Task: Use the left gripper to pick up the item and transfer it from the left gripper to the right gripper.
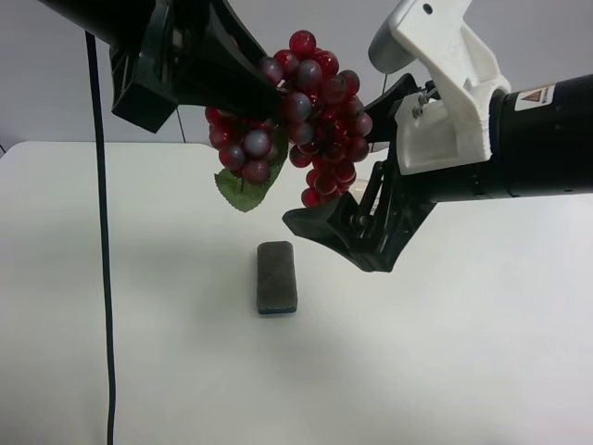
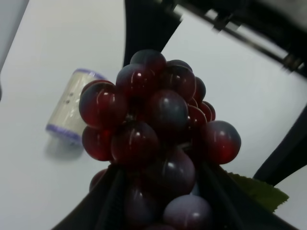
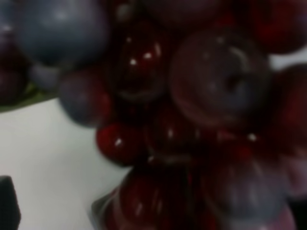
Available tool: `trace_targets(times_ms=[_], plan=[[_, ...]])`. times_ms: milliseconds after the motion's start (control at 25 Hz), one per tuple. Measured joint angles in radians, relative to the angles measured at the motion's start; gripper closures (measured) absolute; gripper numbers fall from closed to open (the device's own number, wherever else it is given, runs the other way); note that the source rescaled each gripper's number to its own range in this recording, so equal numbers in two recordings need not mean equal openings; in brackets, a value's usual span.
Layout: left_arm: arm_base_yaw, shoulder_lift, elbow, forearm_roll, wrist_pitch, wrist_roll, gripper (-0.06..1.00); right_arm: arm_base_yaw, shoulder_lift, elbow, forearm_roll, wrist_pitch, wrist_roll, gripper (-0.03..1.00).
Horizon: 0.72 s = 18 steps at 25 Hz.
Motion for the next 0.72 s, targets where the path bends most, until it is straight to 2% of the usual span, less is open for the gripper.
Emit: trace_targets(times_ms=[160, 520, 640, 720], plan=[[0.0, 0.0, 0.0, -0.041, 0.0, 0.02, 0.94, 0.0, 0.055, 0.0, 0.038, -0.018, -0.061, -0.03], [0.0, 0.0, 0.0, -0.046, 0.0, 0.025, 0.94, 0.0, 0.105, 0.0, 0.147, -0.029, -0.176, -0.01], [0.0, 0.0, 0.0, -0.049, 0.0, 0.026, 0.94, 0.0, 0.107, 0.0, 0.155, -0.055, -0.183, 0.12], [0.0, 0.0, 0.0, -0.05, 0.0, 0.026, 0.94, 0.0, 0.109, 0.0, 0.155, -0.068, -0.183, 0.28]])
